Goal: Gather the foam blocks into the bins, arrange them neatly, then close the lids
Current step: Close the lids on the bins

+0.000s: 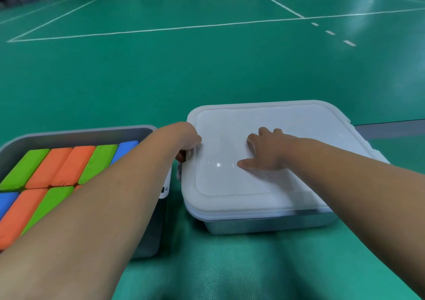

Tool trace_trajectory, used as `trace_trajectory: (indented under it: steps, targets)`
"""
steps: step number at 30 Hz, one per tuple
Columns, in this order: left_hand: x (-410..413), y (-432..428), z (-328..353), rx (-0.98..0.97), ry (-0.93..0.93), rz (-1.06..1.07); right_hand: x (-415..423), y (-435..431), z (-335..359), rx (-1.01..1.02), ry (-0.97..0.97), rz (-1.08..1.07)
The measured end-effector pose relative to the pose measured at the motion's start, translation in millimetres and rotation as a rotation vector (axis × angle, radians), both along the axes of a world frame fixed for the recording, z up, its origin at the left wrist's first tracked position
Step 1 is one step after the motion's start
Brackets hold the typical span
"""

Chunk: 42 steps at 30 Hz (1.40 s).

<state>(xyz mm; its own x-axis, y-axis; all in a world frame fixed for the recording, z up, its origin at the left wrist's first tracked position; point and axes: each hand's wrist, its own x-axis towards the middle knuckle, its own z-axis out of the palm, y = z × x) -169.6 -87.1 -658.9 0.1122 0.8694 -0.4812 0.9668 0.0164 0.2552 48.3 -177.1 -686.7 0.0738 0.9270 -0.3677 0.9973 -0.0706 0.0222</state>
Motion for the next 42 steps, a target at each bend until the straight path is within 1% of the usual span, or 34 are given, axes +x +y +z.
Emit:
trace_trajectory:
  steps: [2, 4, 7, 10, 14, 16, 19, 22, 30, 33, 36, 38, 40, 42]
  targets:
    - [-6, 2, -4, -0.126, -0.003, 0.074, -4, -2, 3, -0.023, -0.014, 0.009]
    - [-11, 2, -8, -0.197, -0.025, 0.120, -9, -3, 1, -0.034, -0.033, 0.002]
    - [-19, 3, -12, -0.206, -0.089, 0.150, -13, -2, -7, 0.003, -0.034, -0.027]
    - [-30, 2, -17, -0.223, -0.142, 0.176, -12, 1, -13, 0.008, 0.028, -0.067]
    - [-35, -6, -20, -0.290, -0.366, 0.258, -8, 7, -16, -0.031, 0.041, -0.057]
    - [-39, -7, -19, -0.285, -0.380, 0.264, -7, 11, -15, -0.052, 0.026, -0.047]
    - [-42, 0, -22, -0.168, -0.312, 0.246, -8, 14, -13, -0.064, 0.005, -0.049]
    - [-34, 0, -17, -0.208, -0.367, 0.300, -8, 15, -12, -0.062, 0.001, -0.051]
    - [-21, 6, -18, -0.132, -0.255, 0.243, -4, 14, -17, -0.060, -0.004, -0.023]
    - [-14, 4, -14, -0.120, -0.147, 0.159, -3, 13, -19, -0.044, -0.004, -0.011]
    - [-7, 1, -12, -0.059, -0.018, 0.069, -2, 12, -19, -0.046, 0.006, -0.012]
    - [2, -1, -10, 0.012, 0.110, -0.032, 0, 10, -17, -0.044, 0.013, -0.008]
    - [16, -3, -9, 0.153, 0.251, -0.137, 6, 8, -12, -0.024, 0.022, 0.006]
    - [37, -6, -12, 0.273, 0.279, -0.195, 18, 7, -7, 0.011, 0.045, 0.002]
